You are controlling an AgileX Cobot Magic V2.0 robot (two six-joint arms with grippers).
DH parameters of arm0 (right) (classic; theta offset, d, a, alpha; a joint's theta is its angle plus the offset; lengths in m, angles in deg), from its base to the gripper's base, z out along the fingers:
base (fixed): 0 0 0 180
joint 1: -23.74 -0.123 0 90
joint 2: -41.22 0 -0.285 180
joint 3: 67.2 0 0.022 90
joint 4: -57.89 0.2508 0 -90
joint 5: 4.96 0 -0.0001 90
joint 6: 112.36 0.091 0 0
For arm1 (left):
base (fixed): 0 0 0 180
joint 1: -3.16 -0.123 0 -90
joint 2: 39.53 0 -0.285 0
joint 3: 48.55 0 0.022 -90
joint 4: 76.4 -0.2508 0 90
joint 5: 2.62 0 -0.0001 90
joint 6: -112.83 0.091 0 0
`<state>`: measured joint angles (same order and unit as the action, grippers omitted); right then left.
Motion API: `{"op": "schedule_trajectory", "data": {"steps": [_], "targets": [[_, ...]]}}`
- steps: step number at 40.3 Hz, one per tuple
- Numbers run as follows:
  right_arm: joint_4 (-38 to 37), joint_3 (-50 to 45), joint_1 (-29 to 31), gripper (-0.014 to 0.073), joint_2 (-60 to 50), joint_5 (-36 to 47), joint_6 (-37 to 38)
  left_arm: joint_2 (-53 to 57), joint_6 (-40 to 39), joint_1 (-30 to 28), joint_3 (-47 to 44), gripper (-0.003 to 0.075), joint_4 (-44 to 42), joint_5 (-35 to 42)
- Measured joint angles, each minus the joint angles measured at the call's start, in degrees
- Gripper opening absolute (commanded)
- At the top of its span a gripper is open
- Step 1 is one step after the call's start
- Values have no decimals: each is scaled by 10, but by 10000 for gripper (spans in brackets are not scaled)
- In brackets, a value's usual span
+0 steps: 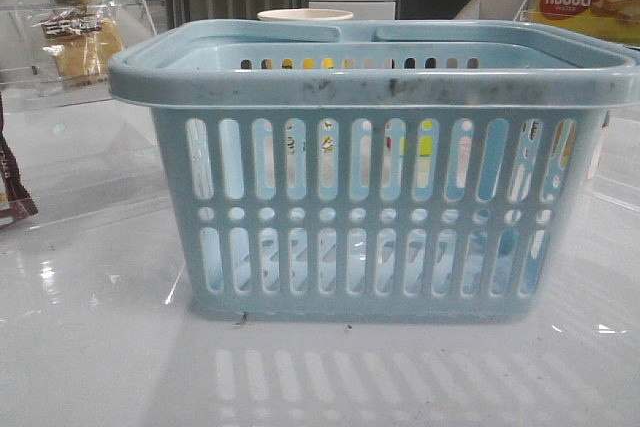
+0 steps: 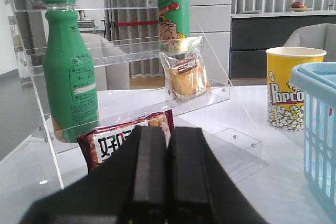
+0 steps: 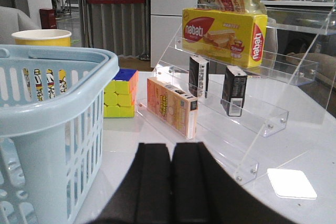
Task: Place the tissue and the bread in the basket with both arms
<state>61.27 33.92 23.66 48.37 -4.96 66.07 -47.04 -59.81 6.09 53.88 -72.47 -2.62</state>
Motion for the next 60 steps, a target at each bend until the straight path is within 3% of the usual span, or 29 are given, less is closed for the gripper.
{"op": "schedule_trajectory", "data": {"steps": [36,43,52,60], "targets": [[0,0,0,57,0,0,0,0,0,0,0,92,0,0],[0,3,0,57,0,32,1,0,0,0,6,92,11,33],[0,108,0,57,0,12,1,0,0,0,105,92,15,15],[0,234,0,57,20,-64,1,-35,0,0,228,92,15,-60]]}}
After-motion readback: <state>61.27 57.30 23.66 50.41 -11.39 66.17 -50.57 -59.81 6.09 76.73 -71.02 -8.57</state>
